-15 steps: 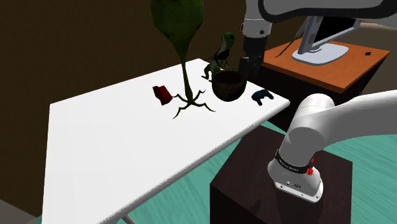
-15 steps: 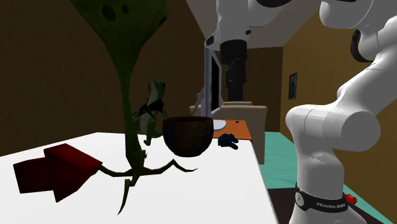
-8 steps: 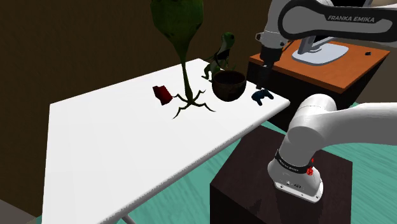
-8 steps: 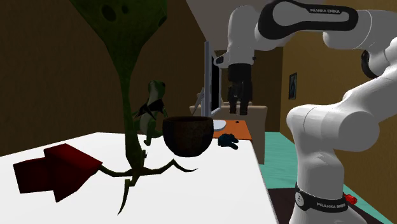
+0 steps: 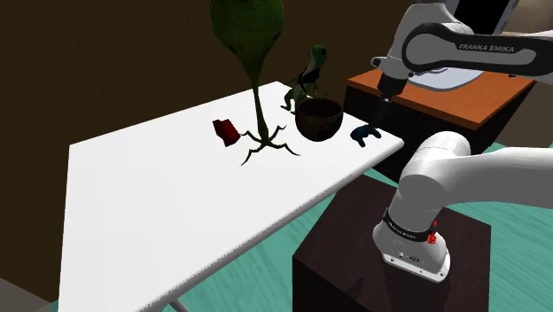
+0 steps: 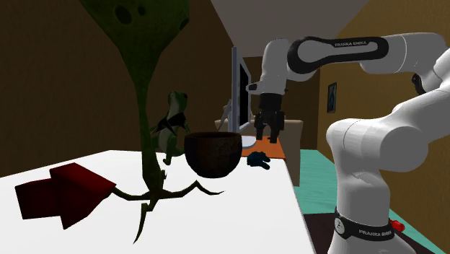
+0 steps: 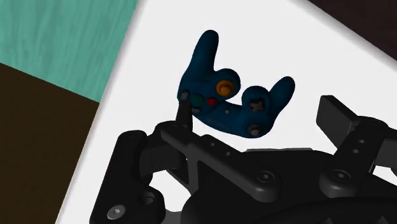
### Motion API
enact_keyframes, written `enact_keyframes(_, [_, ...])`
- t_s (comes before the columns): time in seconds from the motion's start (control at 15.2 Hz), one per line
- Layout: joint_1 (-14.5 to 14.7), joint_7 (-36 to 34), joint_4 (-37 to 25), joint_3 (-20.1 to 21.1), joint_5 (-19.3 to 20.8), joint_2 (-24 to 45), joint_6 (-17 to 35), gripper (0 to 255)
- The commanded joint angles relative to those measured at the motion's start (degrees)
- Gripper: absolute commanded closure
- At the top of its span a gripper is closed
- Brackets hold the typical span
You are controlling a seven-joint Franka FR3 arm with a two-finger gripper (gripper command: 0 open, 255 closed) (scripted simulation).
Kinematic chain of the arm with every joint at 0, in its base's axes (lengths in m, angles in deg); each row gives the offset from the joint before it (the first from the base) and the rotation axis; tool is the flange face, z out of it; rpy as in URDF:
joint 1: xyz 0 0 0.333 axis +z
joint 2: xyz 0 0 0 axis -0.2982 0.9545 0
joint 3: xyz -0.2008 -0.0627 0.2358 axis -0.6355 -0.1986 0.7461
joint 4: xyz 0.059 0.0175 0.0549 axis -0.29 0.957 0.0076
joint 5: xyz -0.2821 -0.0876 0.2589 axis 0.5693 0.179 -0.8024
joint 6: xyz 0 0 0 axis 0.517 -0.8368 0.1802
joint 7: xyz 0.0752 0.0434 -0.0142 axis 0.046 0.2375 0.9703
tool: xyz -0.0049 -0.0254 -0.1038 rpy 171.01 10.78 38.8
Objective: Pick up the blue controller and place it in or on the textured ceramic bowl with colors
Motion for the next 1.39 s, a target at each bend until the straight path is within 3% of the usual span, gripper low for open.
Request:
enact_keyframes(0.0, [-0.2,4.9,0.2,-5.2,3.5,0.9,2.9,0])
enact_keyframes(0.53, [-0.5,5.9,4.1,-10.6,7.8,3.1,9.6,0])
enact_keyframes(1.06, [-0.5,5.9,4.4,-10.9,8.1,3.3,10.1,0])
enact_keyframes(1.12, [-0.5,5.9,4.4,-10.9,8.1,3.3,10.1,255])
enact_keyframes(1.32, [-0.5,5.9,4.4,-10.9,8.1,3.3,10.1,255])
